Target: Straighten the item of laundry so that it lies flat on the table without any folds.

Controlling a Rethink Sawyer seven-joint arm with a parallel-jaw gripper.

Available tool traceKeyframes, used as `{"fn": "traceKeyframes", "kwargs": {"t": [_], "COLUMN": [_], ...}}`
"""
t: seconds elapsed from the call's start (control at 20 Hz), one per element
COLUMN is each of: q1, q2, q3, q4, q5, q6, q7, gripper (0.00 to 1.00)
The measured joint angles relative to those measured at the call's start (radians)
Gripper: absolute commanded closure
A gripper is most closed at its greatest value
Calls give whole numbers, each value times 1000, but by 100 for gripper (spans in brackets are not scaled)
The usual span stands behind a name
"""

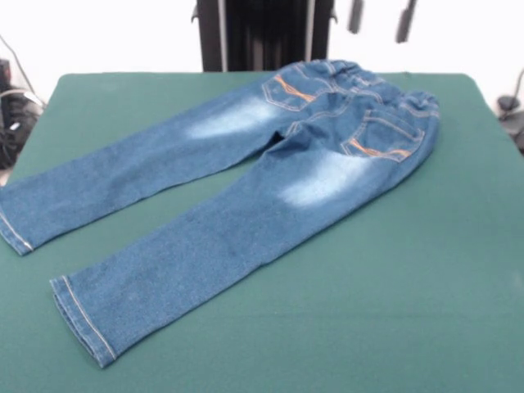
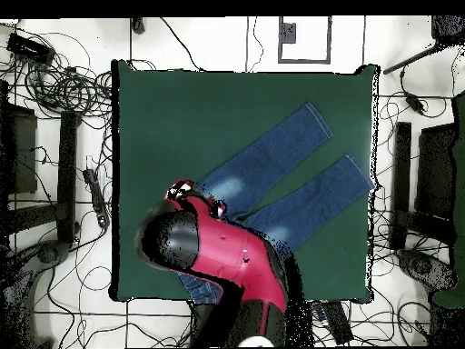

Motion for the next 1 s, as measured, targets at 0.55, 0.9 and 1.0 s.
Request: {"fn": "traceKeyframes", "kwargs": {"t": [0.55, 0.9, 1.0], "q1": [-245, -299, -306], "q2": [-107, -188, -214], "q3": [2, 2, 2], "q4": [-6, -6, -7], "q5": [-121, -167, -184], "q6": [54, 169, 192], "q7": [0, 0, 0], "gripper": [0, 0, 0]}}
